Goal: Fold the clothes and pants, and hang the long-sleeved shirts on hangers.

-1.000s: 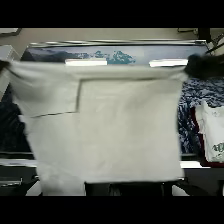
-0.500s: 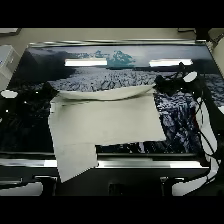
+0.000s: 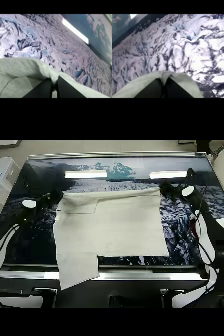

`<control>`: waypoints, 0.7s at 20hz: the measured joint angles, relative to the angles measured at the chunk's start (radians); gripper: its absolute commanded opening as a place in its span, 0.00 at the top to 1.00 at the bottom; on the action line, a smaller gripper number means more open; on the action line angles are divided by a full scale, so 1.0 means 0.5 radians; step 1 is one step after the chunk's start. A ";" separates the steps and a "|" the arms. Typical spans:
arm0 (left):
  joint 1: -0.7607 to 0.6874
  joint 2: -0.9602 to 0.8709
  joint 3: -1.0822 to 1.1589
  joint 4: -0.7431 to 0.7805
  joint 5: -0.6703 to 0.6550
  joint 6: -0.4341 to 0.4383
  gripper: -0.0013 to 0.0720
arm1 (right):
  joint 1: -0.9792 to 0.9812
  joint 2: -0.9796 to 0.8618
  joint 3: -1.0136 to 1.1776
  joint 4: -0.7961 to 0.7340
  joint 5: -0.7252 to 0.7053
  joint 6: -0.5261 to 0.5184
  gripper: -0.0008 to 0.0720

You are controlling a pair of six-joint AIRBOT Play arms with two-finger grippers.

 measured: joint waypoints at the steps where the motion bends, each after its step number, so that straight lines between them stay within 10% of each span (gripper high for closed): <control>1: -0.033 -0.029 0.003 0.000 0.021 0.005 0.93 | 0.000 -0.014 -0.001 -0.043 0.032 0.022 0.93; 2: -0.065 -0.055 0.005 0.000 0.020 0.011 0.81 | -0.001 -0.025 -0.001 -0.075 0.066 0.049 0.88; 4: -0.087 -0.066 0.011 0.001 -0.057 0.012 0.17 | -0.016 -0.014 -0.001 -0.119 0.153 0.127 0.35; 5: -0.065 -0.047 0.011 0.009 -0.126 0.013 0.01 | -0.045 0.015 0.004 -0.138 0.209 0.149 0.24; 14: 0.709 0.400 -0.156 0.919 -1.831 -0.231 0.13 | -0.651 0.325 0.011 -0.456 1.601 -0.077 0.25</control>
